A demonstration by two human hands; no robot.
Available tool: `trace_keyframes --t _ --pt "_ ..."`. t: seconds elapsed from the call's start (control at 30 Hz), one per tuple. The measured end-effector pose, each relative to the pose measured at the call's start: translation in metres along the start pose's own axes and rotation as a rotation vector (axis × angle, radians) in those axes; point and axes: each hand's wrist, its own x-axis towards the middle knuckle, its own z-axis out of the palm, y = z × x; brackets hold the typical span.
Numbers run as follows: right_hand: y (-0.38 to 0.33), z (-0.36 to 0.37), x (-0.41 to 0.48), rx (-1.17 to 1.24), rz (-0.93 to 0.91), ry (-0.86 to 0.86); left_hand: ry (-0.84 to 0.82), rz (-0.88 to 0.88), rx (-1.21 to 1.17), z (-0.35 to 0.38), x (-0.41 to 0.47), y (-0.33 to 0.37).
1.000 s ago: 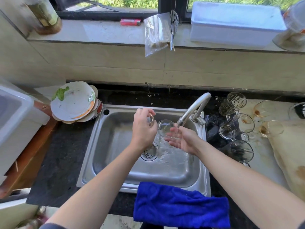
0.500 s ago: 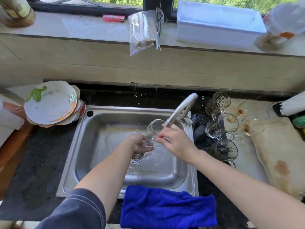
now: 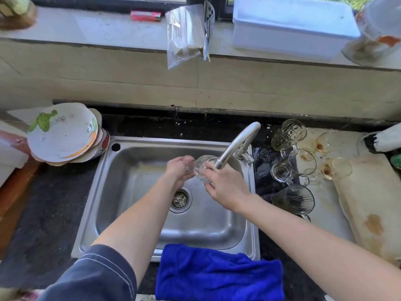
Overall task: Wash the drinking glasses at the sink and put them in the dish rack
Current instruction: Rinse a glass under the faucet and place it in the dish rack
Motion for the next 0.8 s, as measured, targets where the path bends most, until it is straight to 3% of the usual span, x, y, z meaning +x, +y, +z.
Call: trace_keyframes --t 0.13,0.27,0.4,0.53,0.63,0.73,0.8 --pt "0.01 0.001 -0.007 -0.035 -0.103 -0.111 0.092 0.039 0.083 -0.014 0.004 0.006" --pt "0.0 0.001 0.0 -0.086 -0.101 0.053 0.071 0.045 0.16 -0.005 -0.001 0.002" --pt "0.012 0.008 -0.015 -0.063 -0.318 0.065 0.077 0.024 0.206 -0.023 0.006 0.005" --pt "0.005 0.003 -0.004 -0.118 -0.212 0.159 -0.003 -0.025 0.223 -0.019 0.001 0.005" --pt "0.003 0.001 -0.005 -0.034 -0.259 0.19 -0.001 -0.067 0.214 -0.021 -0.002 0.008" --pt "-0.005 0.001 -0.001 0.209 -0.047 0.209 -0.094 -0.097 -0.04 -0.016 -0.005 0.001" --pt "-0.017 0.005 0.002 0.317 0.048 0.213 -0.058 -0.061 -0.22 -0.009 -0.007 -0.002"
